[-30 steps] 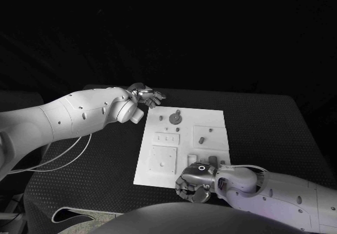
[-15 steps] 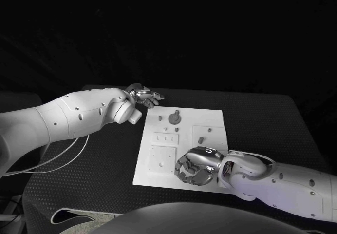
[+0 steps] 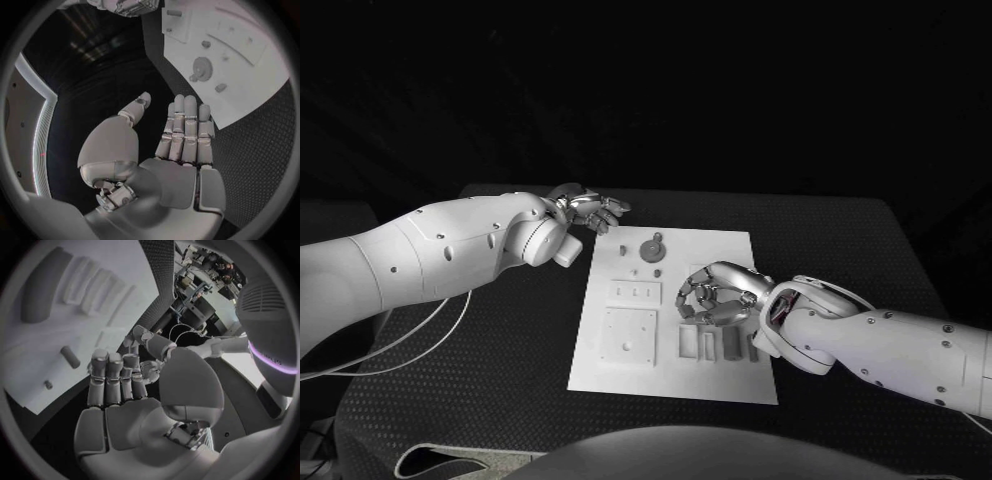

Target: Assemble the parts on the task board

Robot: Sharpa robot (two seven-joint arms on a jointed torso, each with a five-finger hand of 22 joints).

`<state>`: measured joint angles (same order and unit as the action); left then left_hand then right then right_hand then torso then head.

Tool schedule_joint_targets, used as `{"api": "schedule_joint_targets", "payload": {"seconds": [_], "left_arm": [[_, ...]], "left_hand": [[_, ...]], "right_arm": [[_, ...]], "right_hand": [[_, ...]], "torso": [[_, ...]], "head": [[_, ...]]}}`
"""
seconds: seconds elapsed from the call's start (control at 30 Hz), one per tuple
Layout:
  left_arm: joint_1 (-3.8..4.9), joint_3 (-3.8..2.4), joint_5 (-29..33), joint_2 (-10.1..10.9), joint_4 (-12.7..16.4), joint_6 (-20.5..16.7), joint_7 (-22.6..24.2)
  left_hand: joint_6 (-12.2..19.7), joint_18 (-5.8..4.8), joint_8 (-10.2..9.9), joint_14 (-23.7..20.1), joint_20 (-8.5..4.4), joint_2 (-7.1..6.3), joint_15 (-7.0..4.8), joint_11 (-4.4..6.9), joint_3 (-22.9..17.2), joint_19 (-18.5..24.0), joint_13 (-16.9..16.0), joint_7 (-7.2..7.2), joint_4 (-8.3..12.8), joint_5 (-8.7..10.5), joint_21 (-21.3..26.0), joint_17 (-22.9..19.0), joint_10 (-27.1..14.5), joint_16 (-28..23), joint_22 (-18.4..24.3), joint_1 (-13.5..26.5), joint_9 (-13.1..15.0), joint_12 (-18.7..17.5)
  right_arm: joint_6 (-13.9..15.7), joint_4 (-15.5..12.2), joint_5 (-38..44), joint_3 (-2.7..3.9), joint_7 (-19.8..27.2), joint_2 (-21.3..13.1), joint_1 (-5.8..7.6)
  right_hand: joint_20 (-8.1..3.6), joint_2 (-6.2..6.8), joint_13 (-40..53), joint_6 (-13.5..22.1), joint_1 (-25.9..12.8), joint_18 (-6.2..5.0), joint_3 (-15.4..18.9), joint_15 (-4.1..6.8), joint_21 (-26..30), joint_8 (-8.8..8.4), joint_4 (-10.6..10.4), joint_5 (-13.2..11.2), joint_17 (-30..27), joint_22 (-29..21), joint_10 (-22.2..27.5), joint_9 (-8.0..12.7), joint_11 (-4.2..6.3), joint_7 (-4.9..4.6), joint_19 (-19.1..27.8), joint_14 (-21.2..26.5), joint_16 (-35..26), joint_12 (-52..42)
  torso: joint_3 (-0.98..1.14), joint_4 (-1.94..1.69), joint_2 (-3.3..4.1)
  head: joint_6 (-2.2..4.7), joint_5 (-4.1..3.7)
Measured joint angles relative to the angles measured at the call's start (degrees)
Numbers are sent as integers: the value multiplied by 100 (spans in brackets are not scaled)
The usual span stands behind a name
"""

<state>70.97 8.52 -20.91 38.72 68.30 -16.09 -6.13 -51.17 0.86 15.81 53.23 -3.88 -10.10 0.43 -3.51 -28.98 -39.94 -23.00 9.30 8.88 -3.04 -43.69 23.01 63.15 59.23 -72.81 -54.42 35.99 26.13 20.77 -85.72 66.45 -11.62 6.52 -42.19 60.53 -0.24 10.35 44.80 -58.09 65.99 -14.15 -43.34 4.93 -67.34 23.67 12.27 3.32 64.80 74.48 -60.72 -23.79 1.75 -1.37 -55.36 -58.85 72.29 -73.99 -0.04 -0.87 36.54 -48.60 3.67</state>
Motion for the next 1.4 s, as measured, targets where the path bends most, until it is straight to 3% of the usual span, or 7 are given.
{"api": "schedule_joint_targets", "payload": {"seconds": [0.13,0.3,0.57,0.67,0.73,1.0,1.4], "left_arm": [[0,18,38,65,155,43,1],[3,120,46,165,401,90,-20],[-3,261,46,94,711,196,-173],[-2,297,51,15,752,213,-260],[-3,311,57,-51,798,220,-318],[-1,309,37,-201,976,288,-494],[0,306,-47,-325,1069,438,-628]], "left_hand": [[7,0,24,0,11,-252,0,0,80,-11,0,-7,-337,0,46,23,0,-26,-6,407,-7,-20],[21,1,24,0,11,-331,0,0,336,-11,5,-20,-540,0,83,38,0,-33,-13,773,-9,-35],[40,0,46,-21,11,-266,21,0,363,-11,5,-42,-623,0,133,67,0,-61,-30,827,-21,-34],[-1,1,46,-21,11,-15,21,0,476,-11,0,-82,-440,0,158,92,0,-61,-64,609,-47,-34],[-1,1,46,-21,11,66,21,0,547,-11,-4,-82,-369,0,159,102,0,-84,-72,565,-65,-34],[-102,0,46,-21,11,107,21,44,629,-11,-11,-124,-359,0,189,120,44,-88,-79,602,-115,-34],[-155,0,-21,-21,10,183,21,64,727,-10,-17,-133,-416,0,249,146,106,-110,-103,679,-202,-34]], "right_arm": [[67,353,-413,132,-54,61,7],[98,663,-842,248,-79,160,17],[46,1080,-1898,338,-63,301,42],[20,1179,-2325,403,-56,358,42],[7,1230,-2545,444,-54,396,45],[-33,1259,-2882,500,-46,482,46],[-87,1210,-3029,520,-36,534,46]], "right_hand": [[0,0,0,1,0,1,-9,0,0,-2,9,0,-5,0,0,0,0,-1,0,0,0,0],[0,0,-5,3,0,2,-15,0,0,-9,15,0,-8,0,0,0,0,-3,0,0,0,0],[1,-1,-5,12,-1,4,9,0,0,-13,39,0,-19,0,22,0,-22,-12,0,0,0,0],[22,-36,-5,12,-36,3,41,-20,0,-36,72,0,-19,0,22,0,-22,-12,22,21,0,0],[22,-65,-5,13,-65,4,40,-20,0,-44,89,0,-21,0,22,0,-22,-13,22,21,0,0],[22,-109,-5,21,-109,4,65,-20,0,-78,127,29,-25,1,42,0,-42,-21,22,21,0,0],[42,-124,-4,30,-124,5,80,-35,0,-98,143,48,-31,1,42,0,-42,-30,43,36,0,0]], "torso": [[-4,1,0],[-2,1,3],[-4,7,7],[-1,8,6],[3,8,6],[10,15,7],[13,15,9]], "head": [[160,-54],[349,-124],[605,-279],[650,-302],[672,-310],[752,-337],[740,-358]]}}
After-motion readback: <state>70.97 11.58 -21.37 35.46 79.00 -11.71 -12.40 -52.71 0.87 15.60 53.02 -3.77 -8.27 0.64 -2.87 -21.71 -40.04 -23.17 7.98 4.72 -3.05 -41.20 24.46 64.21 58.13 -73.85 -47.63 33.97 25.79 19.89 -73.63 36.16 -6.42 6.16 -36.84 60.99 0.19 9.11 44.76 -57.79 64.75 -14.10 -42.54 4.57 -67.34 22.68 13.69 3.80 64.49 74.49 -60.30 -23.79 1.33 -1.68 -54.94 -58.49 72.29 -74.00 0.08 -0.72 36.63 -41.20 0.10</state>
